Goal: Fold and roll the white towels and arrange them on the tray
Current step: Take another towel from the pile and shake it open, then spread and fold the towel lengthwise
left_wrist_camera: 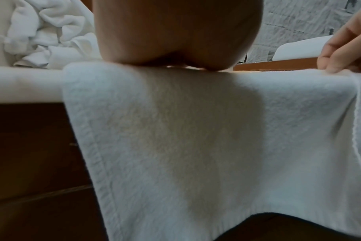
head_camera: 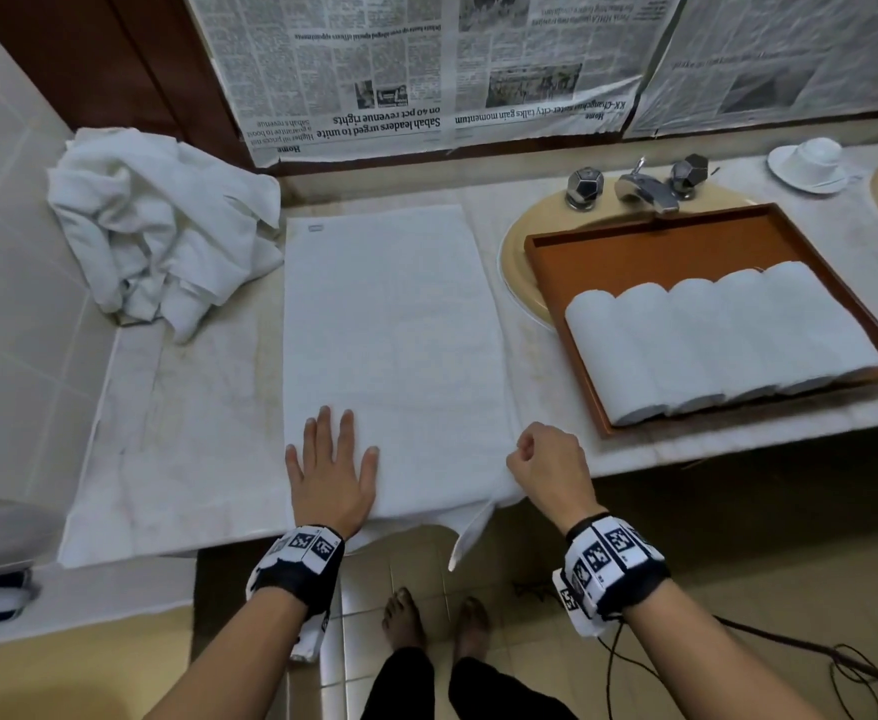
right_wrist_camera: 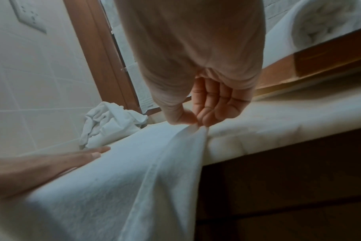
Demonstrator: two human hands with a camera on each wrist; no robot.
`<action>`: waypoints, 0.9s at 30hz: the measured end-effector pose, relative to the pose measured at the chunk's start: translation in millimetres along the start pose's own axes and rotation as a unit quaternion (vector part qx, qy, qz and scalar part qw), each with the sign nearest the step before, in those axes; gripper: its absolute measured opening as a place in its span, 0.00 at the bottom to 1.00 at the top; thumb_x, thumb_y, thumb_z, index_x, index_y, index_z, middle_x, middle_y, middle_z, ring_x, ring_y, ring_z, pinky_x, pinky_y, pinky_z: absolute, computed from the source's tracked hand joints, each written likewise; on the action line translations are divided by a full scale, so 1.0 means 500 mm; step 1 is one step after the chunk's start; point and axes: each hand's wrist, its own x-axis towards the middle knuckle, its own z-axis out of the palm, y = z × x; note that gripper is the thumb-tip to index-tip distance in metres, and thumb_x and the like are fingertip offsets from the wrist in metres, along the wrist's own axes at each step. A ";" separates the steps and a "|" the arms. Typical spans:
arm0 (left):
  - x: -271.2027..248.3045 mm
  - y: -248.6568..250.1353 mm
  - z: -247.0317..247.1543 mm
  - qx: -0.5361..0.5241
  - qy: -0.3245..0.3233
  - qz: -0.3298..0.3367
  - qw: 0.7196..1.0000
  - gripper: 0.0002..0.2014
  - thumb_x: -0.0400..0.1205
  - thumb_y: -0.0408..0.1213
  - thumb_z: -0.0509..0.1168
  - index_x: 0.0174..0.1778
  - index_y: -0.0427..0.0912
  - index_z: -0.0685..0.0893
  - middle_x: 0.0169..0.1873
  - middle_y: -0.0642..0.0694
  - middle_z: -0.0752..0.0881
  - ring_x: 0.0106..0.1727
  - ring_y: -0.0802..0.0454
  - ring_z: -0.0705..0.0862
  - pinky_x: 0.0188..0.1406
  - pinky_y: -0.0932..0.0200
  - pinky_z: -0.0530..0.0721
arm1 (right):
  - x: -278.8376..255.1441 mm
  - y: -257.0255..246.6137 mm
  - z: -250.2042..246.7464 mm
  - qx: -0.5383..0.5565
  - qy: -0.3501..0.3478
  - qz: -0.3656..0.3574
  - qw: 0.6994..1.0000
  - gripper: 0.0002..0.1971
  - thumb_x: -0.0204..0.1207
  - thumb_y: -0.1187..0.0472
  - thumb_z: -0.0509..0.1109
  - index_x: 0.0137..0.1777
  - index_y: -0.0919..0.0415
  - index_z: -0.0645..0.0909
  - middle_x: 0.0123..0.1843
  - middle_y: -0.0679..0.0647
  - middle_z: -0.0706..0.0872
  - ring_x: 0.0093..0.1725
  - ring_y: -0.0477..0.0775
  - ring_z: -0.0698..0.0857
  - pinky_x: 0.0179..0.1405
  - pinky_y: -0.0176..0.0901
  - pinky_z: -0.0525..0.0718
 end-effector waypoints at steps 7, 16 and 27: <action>0.001 0.000 0.004 -0.004 0.006 -0.007 1.000 0.37 0.83 0.63 0.37 0.88 0.51 0.53 0.88 0.46 0.48 0.88 0.46 0.46 0.84 0.36 0.45 | -0.001 0.072 -0.035 -0.035 0.018 -0.065 0.997 0.02 0.79 0.64 0.68 0.45 0.60 0.80 0.42 0.53 0.80 0.41 0.54 0.80 0.41 0.53 0.84; 0.001 0.005 0.008 0.002 0.010 -0.013 1.000 0.37 0.83 0.63 0.35 0.88 0.52 0.53 0.88 0.47 0.47 0.88 0.47 0.45 0.85 0.37 0.44 | -0.054 0.063 -0.012 -0.031 -0.017 -0.057 0.998 0.16 0.78 0.47 0.72 0.57 0.53 0.72 0.50 0.47 0.75 0.48 0.48 0.77 0.44 0.42 0.80; 0.003 0.004 0.005 -0.010 0.001 -0.015 1.000 0.38 0.82 0.65 0.35 0.88 0.53 0.52 0.88 0.48 0.46 0.88 0.48 0.44 0.85 0.37 0.42 | -0.031 0.063 -0.042 0.018 -0.030 -0.033 0.999 0.06 0.79 0.71 0.66 0.48 0.59 0.76 0.41 0.52 0.78 0.40 0.50 0.78 0.41 0.43 0.81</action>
